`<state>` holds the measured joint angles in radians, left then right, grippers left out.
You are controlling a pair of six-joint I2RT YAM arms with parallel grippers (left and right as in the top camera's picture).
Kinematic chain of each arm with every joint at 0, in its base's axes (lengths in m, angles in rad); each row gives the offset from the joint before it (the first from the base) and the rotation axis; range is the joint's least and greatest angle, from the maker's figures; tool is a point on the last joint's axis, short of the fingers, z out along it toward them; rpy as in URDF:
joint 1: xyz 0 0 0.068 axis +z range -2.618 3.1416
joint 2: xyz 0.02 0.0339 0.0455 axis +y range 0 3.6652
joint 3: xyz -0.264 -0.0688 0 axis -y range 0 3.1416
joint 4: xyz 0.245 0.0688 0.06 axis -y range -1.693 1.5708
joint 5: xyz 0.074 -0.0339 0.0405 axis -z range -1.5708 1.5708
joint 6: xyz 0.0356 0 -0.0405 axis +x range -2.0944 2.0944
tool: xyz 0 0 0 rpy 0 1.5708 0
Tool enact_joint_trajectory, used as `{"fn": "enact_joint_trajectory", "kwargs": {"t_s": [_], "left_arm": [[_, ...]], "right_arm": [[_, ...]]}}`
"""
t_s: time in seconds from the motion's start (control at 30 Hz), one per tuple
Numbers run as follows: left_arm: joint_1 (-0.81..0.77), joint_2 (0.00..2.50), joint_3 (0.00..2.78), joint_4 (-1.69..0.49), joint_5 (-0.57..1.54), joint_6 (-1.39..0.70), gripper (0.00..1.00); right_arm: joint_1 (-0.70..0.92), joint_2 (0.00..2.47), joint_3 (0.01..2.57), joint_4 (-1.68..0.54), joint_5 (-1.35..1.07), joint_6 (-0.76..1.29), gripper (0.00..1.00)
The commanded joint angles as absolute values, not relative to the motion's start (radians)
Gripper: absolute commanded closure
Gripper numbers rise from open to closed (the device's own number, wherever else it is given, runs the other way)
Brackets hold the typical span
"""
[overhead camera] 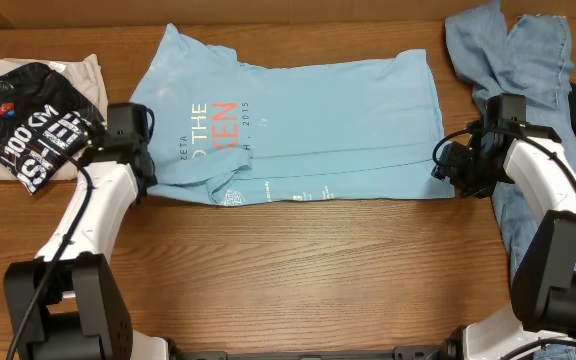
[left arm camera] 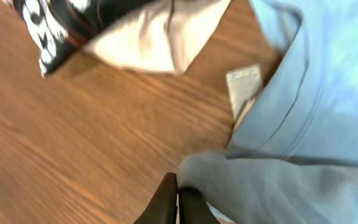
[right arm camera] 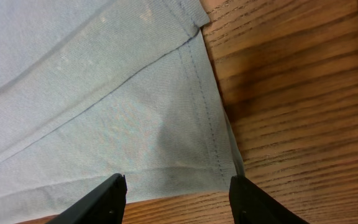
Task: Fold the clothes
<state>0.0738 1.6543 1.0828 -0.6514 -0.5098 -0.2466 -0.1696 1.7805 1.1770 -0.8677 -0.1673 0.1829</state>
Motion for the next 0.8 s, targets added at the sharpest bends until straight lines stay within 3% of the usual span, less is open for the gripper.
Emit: {"fn": "enact_joint_trajectory", "kwargs": {"t_s": [0.0, 0.07, 0.23, 0.3, 0.37, 0.43, 0.53, 0.63, 0.77], "left_arm": [[0.079, 1.661, 1.108, -0.652, -0.502, -0.198, 0.87], [0.080, 1.661, 1.108, -0.669, -0.461, -0.199, 0.78], [0.079, 1.661, 1.108, -0.744, -0.352, -0.205, 0.67], [0.079, 1.661, 1.108, -0.796, -0.273, -0.207, 0.69], [0.078, 1.661, 1.108, -0.854, -0.147, -0.214, 0.82], [0.077, 1.661, 1.105, -0.919, -0.049, -0.221, 0.87], [0.077, 1.661, 1.076, -0.978, -0.081, -0.248, 0.87], [0.079, 1.661, 1.024, -0.966, -0.170, -0.297, 0.80], [0.080, 1.661, 0.979, -0.900, -0.186, -0.311, 0.59]], "right_arm": [[-0.168, 1.783, 1.178, -0.863, -0.158, 0.182, 0.43], [-0.168, 1.783, 1.178, -0.863, -0.158, 0.182, 0.43], [-0.168, 1.783, 1.178, -0.864, -0.158, 0.181, 0.43], [-0.168, 1.783, 1.178, -0.863, -0.158, 0.181, 0.43], [-0.168, 1.783, 1.178, -0.863, -0.158, 0.181, 0.43], [-0.168, 1.783, 1.178, -0.863, -0.158, 0.181, 0.43], [-0.168, 1.783, 1.178, -0.862, -0.158, 0.181, 0.43], [-0.168, 1.783, 1.178, -0.859, -0.158, 0.182, 0.43], [-0.168, 1.783, 1.178, -0.859, -0.158, 0.181, 0.43]]}}
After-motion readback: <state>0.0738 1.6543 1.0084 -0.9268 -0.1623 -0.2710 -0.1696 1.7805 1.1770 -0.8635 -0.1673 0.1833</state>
